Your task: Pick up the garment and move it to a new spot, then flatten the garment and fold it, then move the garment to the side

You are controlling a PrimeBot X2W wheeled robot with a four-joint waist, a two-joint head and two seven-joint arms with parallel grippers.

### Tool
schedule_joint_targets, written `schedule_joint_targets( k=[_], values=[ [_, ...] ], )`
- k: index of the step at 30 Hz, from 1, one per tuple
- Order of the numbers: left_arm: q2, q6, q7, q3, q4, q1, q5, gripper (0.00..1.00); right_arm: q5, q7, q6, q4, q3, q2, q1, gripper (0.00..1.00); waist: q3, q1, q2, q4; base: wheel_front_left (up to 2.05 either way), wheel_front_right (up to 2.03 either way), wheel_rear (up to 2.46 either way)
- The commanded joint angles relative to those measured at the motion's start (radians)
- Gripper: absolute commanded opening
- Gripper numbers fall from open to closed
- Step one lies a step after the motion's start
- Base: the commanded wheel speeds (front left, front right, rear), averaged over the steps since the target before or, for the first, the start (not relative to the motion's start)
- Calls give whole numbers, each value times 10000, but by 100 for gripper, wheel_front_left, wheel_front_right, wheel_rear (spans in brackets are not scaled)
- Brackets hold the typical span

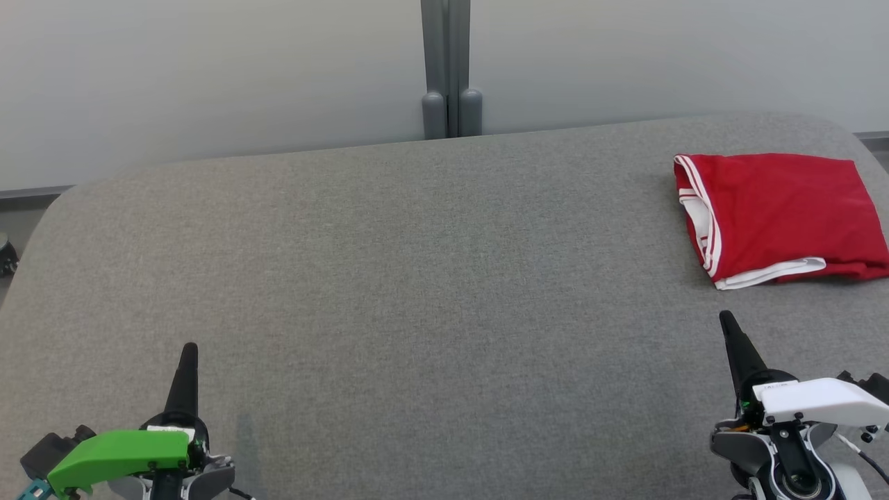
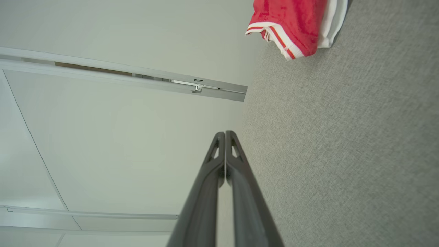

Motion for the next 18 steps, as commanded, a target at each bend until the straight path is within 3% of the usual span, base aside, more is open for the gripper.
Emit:
schedule_joint_targets(
  k=[1,18],
  values=[
    [69,-45,42,63,-84,-263,-235,0,226,74,5,-22,-24,-51,-210,0,4,0,0,-4,0,0,0],
    [75,-52,370,142,-85,-473,-1421,0,1534,397,4,12,-54,-54,-372,0,53,0,0,-59,0,0,0]
  ],
)
